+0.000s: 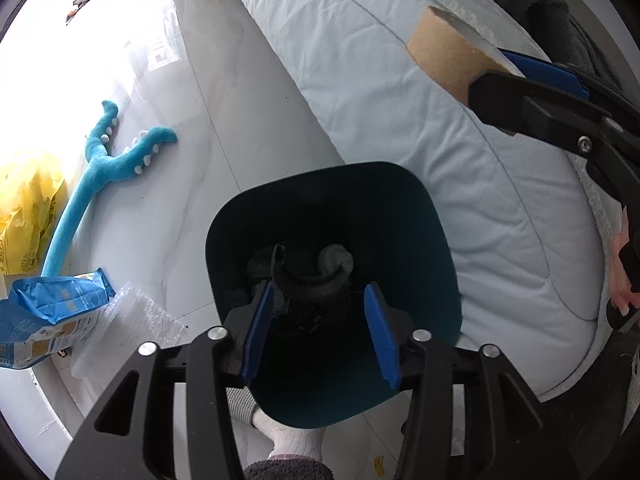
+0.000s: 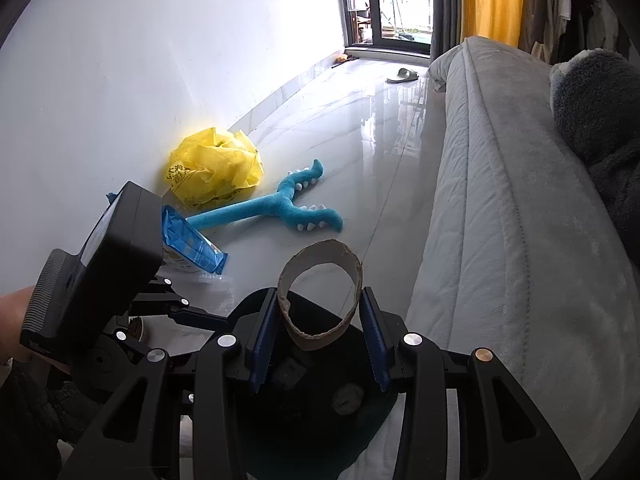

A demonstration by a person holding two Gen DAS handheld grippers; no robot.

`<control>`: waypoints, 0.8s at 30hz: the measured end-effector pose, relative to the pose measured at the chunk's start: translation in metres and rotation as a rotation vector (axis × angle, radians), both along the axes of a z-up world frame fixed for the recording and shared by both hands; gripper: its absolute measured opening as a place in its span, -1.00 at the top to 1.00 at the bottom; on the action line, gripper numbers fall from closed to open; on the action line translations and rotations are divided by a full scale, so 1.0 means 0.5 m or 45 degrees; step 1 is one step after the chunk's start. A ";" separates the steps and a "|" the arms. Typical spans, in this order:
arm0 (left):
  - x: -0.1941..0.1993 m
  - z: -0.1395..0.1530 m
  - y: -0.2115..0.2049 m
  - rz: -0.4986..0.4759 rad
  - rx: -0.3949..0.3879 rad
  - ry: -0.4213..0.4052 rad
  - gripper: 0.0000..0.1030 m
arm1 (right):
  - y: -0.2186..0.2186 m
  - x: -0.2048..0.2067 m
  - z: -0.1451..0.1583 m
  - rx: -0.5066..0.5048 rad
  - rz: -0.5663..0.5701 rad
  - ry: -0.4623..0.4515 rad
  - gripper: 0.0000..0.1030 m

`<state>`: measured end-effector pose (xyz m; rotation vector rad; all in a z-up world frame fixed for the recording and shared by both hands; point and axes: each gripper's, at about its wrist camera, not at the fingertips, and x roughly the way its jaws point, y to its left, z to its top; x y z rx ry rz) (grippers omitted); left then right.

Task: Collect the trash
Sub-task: 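Lower the cardboard tube into the bin and open the right tool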

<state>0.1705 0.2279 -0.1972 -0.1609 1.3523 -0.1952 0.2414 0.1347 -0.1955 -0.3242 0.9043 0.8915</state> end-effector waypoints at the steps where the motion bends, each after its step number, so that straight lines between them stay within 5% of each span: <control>1: -0.002 0.000 0.003 0.000 0.008 -0.001 -0.16 | 0.004 -0.001 -0.003 -0.004 0.005 0.004 0.20; 9: -0.014 0.022 0.027 0.011 0.072 -0.070 -0.30 | 0.029 0.000 -0.029 -0.029 0.013 0.047 0.20; 24: -0.030 0.130 0.100 0.164 0.173 -0.437 -0.47 | 0.079 -0.013 -0.130 -0.177 0.024 0.189 0.20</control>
